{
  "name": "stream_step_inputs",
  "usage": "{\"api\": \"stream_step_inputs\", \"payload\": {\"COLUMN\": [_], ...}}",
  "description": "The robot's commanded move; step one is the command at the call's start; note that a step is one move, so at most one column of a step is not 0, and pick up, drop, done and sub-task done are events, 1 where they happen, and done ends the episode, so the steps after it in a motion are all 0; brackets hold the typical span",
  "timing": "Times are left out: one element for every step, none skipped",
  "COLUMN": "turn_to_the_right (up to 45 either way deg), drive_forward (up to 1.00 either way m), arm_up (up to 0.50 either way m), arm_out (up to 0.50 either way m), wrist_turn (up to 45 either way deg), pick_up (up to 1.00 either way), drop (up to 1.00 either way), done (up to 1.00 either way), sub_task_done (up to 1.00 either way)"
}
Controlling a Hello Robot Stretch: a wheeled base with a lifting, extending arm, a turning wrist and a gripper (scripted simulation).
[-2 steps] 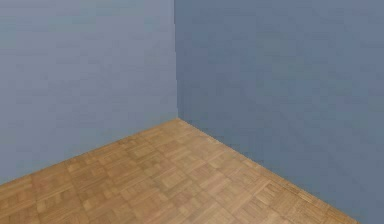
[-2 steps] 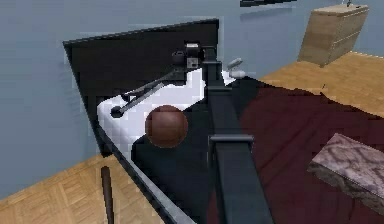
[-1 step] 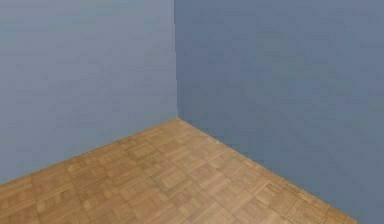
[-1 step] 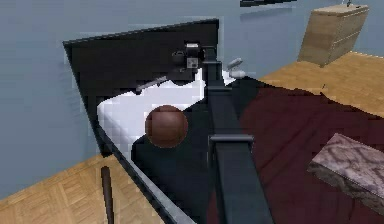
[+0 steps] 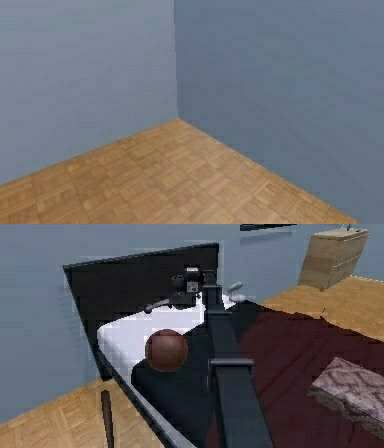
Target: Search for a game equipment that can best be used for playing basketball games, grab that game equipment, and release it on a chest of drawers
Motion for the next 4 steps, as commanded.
{"api": "stream_step_inputs", "payload": {"turn_to_the_right": [0.0, 0.0, 0.0, 0.0], "drive_forward": [0.0, 0.0, 0.0, 0.0], "arm_up": [-0.3, 0.0, 0.1, 0.24], "arm_out": [0.0, 0.0, 0.0, 0.0], "wrist_turn": [0.0, 0.0, 0.0, 0.0], "pick_up": [0.0, 1.0, 0.0, 0.0], "drop": [0.0, 0.0, 0.0, 0.0], "done": [0.0, 0.0, 0.0, 0.0], "sub_task_done": [0.0, 0.0, 0.0, 0.0]}}
